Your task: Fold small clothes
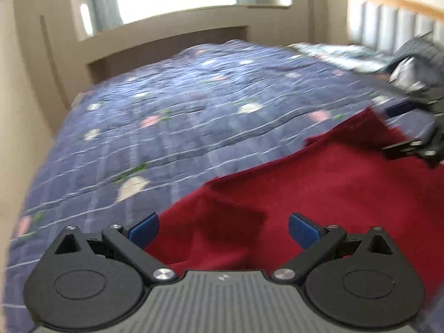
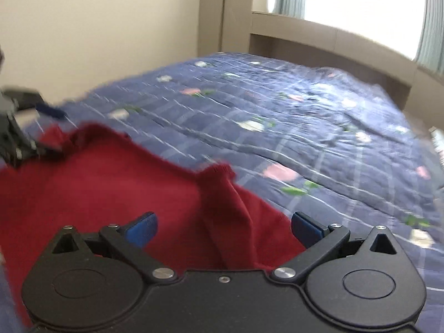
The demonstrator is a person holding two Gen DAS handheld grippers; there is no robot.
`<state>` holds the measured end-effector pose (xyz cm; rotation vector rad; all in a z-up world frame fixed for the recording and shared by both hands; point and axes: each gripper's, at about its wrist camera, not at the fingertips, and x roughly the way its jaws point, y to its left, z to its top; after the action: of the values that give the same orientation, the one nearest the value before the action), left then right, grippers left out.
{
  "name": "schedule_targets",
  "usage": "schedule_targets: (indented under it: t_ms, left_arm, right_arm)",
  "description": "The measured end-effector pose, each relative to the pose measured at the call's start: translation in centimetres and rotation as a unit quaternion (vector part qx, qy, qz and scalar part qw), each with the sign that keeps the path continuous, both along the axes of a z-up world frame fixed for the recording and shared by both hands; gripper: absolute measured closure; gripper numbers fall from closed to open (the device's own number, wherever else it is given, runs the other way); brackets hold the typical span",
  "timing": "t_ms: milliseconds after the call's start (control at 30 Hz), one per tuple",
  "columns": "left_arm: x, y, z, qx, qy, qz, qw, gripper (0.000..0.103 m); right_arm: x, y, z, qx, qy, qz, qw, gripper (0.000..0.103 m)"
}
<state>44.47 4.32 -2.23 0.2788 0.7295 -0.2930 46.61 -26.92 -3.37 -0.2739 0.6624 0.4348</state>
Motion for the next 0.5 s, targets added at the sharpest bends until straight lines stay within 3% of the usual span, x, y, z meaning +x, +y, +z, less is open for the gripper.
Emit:
schedule_targets:
  t_ms: [67,133,333,433,500]
  left_arm:
    - [0.5,0.7,-0.4,0.011,0.0,0.038,0.9992,0.002]
    - [0.9,2.2,-0.3,-0.002,-0.004,0.075,0.9972,0.002]
    - [2.6,6.3,-1.0,-0.025,0.015,0.206,0.9781,0.002]
    - [2.5,7.5,-1.4,-0.044,0.022,0.231,0.9718,0.002]
    - [1.9,7.6,-1.3,-0.049,0.011,0.238,0.97,0.001]
  right_arm:
    - [0.0,-0.8,-0.5,-0.01,-0.022,-0.024,0.999,0.001]
    - [0.3,-2.0,-0.7,-0.011,-0.04,-0.06,0.997,0.001]
    - [1.8,-5.8,-1.4,0.001,-0.049,-0.156,0.986,0.001]
    - [1.8,-6.6,-1.5,-0.002,-0.042,-0.186,0.982,0.001]
    - [0.8,-6.2,-1.1,0.001,-0.05,-0.177,0.983,0.001]
